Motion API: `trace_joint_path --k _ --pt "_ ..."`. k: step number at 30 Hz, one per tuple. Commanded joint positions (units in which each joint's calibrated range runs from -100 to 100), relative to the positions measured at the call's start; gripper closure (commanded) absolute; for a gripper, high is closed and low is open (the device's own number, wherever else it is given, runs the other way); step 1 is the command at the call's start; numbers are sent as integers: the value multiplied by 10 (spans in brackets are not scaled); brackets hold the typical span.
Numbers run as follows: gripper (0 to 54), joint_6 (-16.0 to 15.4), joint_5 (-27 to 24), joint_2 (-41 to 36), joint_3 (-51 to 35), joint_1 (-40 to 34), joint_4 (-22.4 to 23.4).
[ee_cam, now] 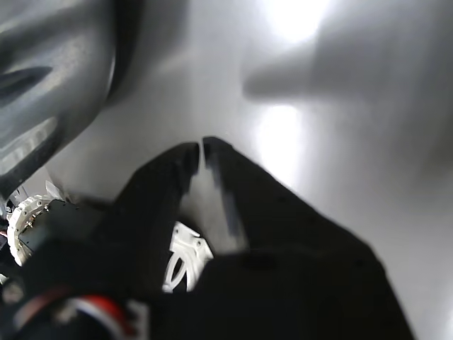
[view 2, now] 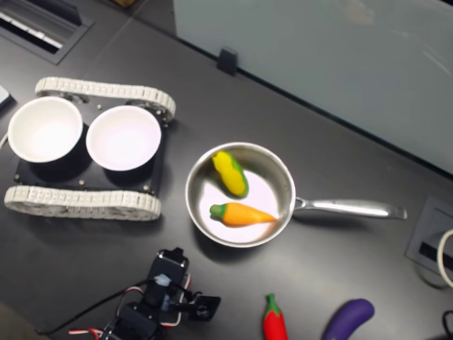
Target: Pick up the carrot and place them in the pan
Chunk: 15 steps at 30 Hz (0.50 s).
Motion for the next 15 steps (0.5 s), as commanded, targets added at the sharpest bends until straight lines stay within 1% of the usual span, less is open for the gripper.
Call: trace_joint_path --k 1,7,12,15 --pt "534 -8 8 -7 -13 8 -31" --pt "534 -7 15 -7 -13 -10 -32" --pt "534 -7 -5 -7 -13 25 -33" --pt "534 -8 -5 -7 -13 25 -33"
